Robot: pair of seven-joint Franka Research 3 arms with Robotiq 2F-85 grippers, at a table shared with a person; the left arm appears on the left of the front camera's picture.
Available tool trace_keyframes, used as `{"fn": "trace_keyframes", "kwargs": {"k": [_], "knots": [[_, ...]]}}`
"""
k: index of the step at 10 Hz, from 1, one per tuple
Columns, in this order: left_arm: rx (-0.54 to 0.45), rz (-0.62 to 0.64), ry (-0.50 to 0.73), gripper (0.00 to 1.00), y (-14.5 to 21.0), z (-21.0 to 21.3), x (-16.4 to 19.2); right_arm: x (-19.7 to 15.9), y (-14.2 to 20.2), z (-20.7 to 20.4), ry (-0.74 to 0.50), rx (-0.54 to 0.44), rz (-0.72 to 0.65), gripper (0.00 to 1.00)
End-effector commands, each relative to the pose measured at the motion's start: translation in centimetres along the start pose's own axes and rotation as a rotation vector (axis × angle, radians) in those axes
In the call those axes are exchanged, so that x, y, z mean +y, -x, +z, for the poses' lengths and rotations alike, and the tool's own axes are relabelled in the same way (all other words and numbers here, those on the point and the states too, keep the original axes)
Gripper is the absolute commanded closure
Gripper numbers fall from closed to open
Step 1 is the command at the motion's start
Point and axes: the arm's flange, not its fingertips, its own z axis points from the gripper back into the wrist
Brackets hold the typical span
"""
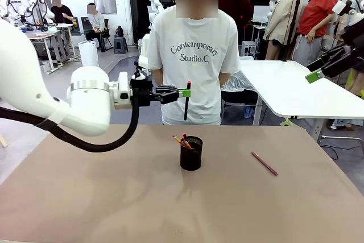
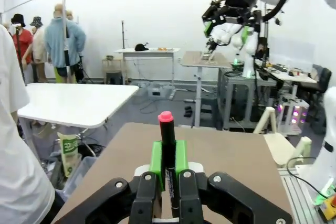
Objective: Place the pens into the pen holder.
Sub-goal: Pick up a writing instrument from the table and place it into the Pen holder.
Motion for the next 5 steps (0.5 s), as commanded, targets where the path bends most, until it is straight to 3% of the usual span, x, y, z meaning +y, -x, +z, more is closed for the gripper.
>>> {"fn": "trace_keyframes", "kwargs": {"k": [1,2,5], "knots": [[-0.03,-0.009,-0.072,1.0,0.5,-2.0,0.2,0.1,-0.1,0.1,0.0,-0.012,0.001,0.0],[0.007,0.046,-0.087,1.0,0.6,-2.1,0.5,0.1,-0.1,0.1,0.0,-0.012,0.001,0.0],[-0.01,0.004,-0.032,1.0,0.4,-1.1,0.0,0.1,-0.1,0.1,0.0,-0.012,0.001,0.0]]}}
